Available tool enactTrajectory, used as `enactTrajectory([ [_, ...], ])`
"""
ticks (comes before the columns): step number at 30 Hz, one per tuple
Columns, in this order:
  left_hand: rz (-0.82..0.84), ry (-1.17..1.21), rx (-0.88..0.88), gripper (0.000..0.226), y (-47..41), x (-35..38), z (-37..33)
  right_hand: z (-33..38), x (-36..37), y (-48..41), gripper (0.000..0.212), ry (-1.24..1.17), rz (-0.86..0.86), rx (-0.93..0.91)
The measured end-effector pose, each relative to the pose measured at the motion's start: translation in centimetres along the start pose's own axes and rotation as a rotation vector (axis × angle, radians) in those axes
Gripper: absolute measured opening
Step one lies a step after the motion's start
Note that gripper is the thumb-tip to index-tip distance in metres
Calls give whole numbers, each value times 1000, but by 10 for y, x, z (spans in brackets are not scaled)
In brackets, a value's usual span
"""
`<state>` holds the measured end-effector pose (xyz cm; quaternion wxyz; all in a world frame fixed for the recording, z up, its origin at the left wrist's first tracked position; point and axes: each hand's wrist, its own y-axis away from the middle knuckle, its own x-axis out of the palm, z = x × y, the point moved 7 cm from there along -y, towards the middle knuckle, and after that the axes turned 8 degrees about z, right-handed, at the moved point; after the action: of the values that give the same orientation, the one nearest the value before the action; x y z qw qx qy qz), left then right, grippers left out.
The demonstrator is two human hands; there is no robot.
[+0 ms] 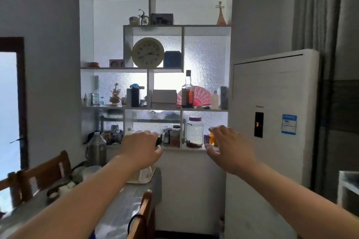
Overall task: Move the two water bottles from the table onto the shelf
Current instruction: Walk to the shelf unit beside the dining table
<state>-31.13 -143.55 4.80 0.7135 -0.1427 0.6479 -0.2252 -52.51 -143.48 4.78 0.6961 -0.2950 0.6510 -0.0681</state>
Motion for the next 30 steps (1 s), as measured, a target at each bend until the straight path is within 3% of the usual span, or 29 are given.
enactTrajectory([
  [14, 81, 34, -121, 28, -157, 132, 17, -59, 144, -164, 53, -153, 48, -119],
  [18, 72, 45, -130, 19, -210, 166, 33, -69, 179, -223, 52, -127, 41, -147],
  [30, 21, -8, -205, 30, -353, 255, 100, -69, 283, -392, 52, -212, 80, -216],
])
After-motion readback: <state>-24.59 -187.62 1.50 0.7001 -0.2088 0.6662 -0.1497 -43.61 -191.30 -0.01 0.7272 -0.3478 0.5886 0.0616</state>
